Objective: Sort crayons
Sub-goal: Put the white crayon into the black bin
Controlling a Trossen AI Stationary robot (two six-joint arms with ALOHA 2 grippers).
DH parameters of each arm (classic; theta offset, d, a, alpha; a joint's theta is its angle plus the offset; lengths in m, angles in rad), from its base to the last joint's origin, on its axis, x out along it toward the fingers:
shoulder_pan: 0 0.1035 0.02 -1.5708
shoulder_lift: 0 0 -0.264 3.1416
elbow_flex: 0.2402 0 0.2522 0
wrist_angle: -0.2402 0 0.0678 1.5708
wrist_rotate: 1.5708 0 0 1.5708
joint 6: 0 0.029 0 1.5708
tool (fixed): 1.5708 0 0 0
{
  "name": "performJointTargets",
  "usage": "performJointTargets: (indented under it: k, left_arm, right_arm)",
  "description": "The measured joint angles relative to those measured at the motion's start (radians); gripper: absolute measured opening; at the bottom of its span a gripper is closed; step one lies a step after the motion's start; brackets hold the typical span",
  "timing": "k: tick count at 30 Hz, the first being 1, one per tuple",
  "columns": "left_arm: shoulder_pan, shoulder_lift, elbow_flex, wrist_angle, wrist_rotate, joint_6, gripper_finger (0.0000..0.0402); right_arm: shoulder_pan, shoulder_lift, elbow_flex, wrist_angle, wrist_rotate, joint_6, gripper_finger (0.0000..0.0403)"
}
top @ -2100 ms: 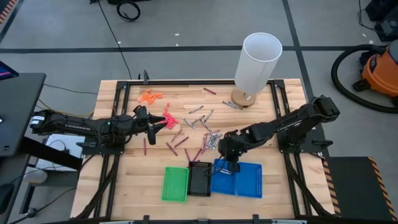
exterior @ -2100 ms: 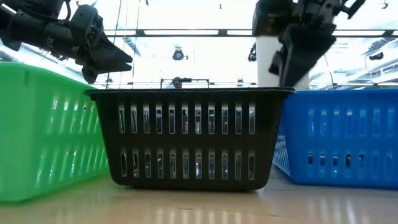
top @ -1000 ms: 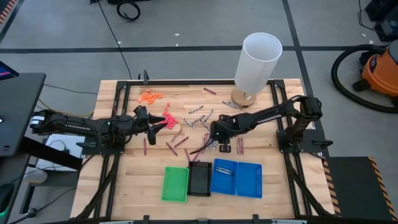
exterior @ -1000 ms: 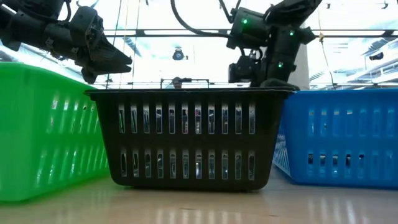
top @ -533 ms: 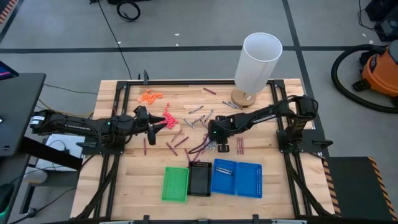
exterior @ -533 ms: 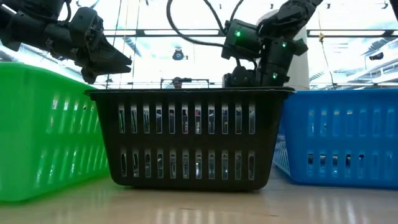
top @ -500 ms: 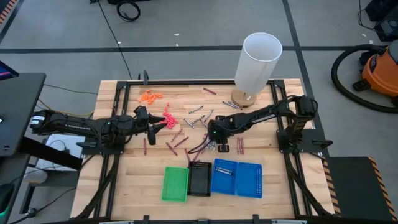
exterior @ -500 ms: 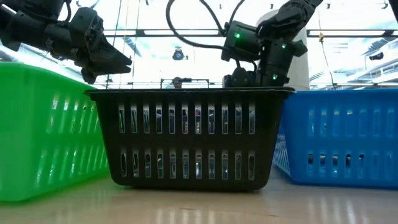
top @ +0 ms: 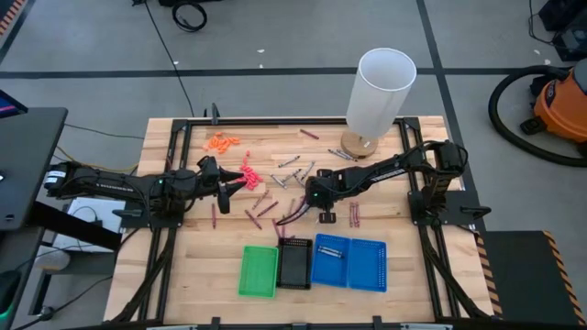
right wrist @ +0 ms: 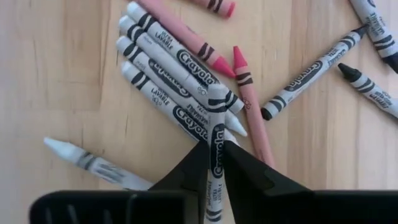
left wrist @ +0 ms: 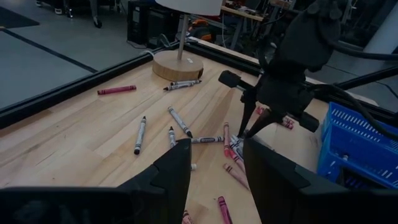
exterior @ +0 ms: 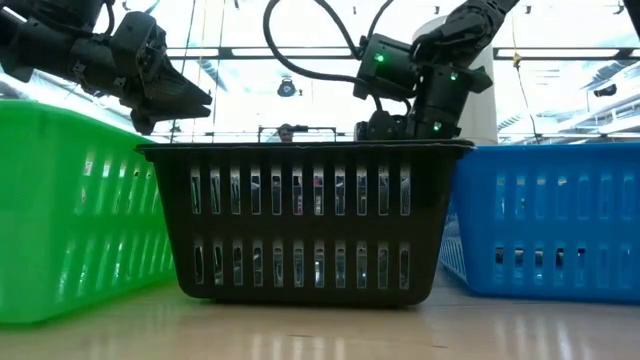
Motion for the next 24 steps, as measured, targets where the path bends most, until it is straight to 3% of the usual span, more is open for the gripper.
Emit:
performJointTargets:
  k: [14,24]
  left_arm:
    - [0.0,0.0,0.0,0.0,0.0,-0.001,0.0157]
    - [0.0,0.0,0.0,0.0,0.0,-0.002,0.0157]
  right_arm:
    - [0.015,-0.086,-0.004,-0.017,0.02,0.024,0.0039]
    - [0.109,-0.124,-0.003,0.159,-0.129,0.162,0.0039]
